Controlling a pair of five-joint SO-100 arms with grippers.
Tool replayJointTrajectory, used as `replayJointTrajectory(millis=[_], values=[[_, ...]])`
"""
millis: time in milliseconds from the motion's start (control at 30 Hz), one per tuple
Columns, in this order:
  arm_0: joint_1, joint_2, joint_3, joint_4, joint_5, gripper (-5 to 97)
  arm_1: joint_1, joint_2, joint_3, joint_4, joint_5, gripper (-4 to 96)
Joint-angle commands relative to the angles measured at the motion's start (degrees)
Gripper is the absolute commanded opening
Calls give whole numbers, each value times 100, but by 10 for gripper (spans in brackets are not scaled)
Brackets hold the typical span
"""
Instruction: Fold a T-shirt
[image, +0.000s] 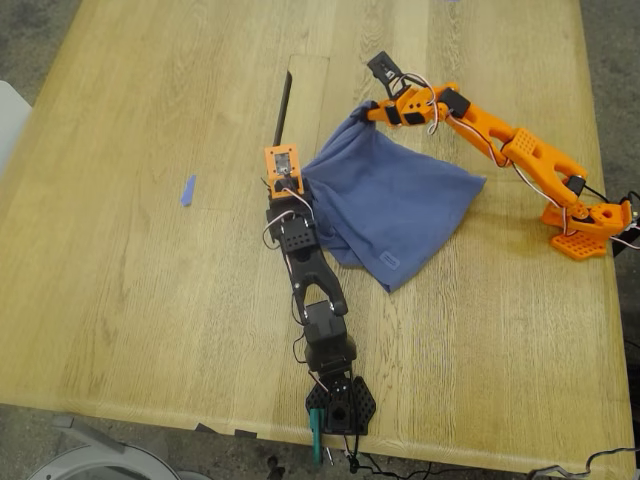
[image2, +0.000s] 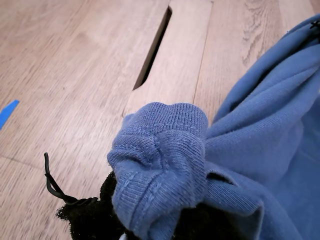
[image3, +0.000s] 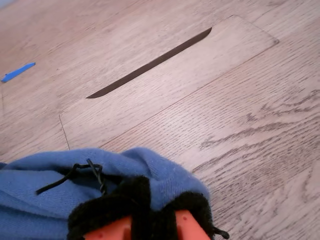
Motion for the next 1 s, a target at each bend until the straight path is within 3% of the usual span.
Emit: replayJointTrajectory(millis=[0,633,767,967], values=[[-343,457,-800,422,-114,-1,703,677,-290,211,-70,-1],[439,2593,-879,3586,-211,-1,712,2399,-237,3445,-70,-1],[782,2848,-844,3946,-255,-1,668,2865,387,3454,-53,-1],[1195,3349,-712,4772,-325,-1,527,4359,2707,3454,-35,-1]])
